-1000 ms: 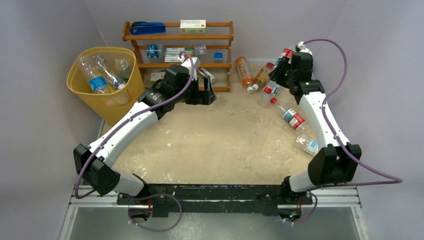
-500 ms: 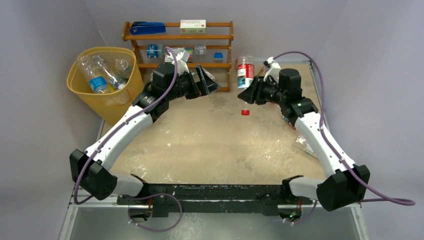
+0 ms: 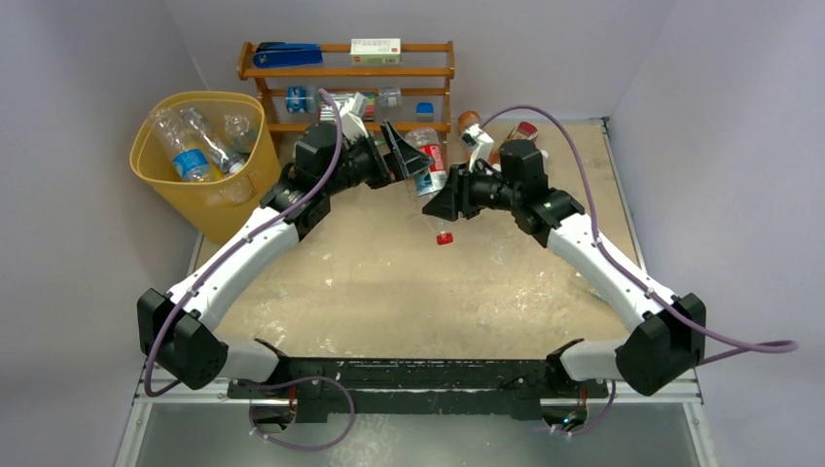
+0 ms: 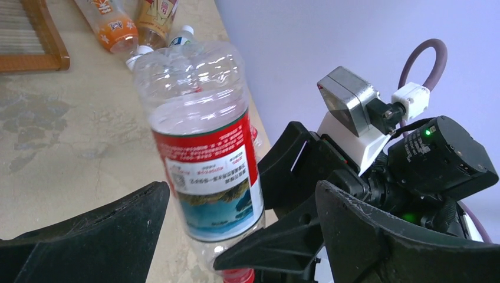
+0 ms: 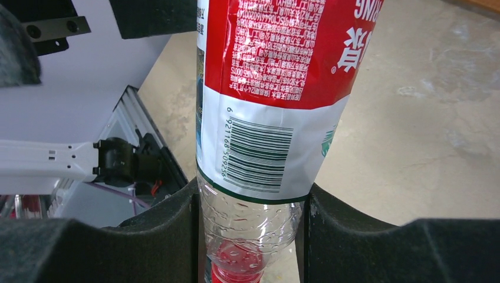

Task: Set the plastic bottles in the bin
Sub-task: Pick up the plastic bottle at the center of the board, then place the plastic bottle in the trash bin.

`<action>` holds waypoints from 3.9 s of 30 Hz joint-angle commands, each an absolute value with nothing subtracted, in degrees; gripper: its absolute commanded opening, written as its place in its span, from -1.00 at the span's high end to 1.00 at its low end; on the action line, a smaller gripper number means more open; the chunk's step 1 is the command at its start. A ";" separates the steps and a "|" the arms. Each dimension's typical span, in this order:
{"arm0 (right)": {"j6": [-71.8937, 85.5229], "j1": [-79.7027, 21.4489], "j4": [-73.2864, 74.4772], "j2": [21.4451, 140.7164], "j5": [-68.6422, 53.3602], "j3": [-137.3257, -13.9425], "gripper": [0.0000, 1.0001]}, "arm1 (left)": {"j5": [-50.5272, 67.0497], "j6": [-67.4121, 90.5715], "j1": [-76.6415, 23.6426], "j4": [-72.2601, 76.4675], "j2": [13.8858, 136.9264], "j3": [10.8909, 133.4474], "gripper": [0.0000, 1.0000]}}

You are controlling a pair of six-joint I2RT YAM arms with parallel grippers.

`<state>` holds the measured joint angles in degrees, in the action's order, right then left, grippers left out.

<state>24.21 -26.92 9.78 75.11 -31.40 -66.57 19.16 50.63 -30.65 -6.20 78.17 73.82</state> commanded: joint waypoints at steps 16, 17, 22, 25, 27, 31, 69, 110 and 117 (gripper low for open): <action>25.04 -32.99 7.75 76.51 -29.17 -74.05 -0.05 | 11.91 41.61 -30.59 -15.96 78.69 78.79 -0.22; 25.04 -32.96 7.97 76.47 -28.99 -74.05 -0.12 | 10.24 40.60 -30.54 -17.55 78.86 79.74 -0.19; 25.26 -32.96 9.98 75.33 -26.41 -73.77 -0.60 | 5.12 35.42 -29.53 -25.35 80.44 86.46 -0.19; 25.39 -32.97 11.70 74.00 -24.82 -73.16 -0.75 | 4.62 33.26 -26.27 -28.18 81.49 90.71 -0.19; 25.58 -32.96 12.42 72.71 -24.02 -72.24 -0.81 | 2.93 30.90 -23.82 -31.13 82.41 94.72 -0.20; 25.84 -33.03 14.59 70.60 -22.55 -70.43 -0.86 | -6.71 23.81 -20.36 -38.03 85.34 106.22 -0.23; 31.91 -34.64 14.33 79.57 -25.31 -67.49 -0.87 | -8.66 15.89 18.07 -40.46 97.02 116.13 -0.36; 35.98 -24.81 31.20 75.71 -2.28 -71.34 -1.00 | 11.39 26.37 -3.71 -40.22 82.27 105.01 -0.76; 38.79 -11.83 35.15 70.21 6.46 -65.59 -1.00 | 4.88 26.46 -17.45 -39.22 81.90 99.16 -0.77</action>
<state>36.14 -14.98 31.24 73.45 -1.30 -66.65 8.71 25.98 -12.34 -42.35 84.27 102.21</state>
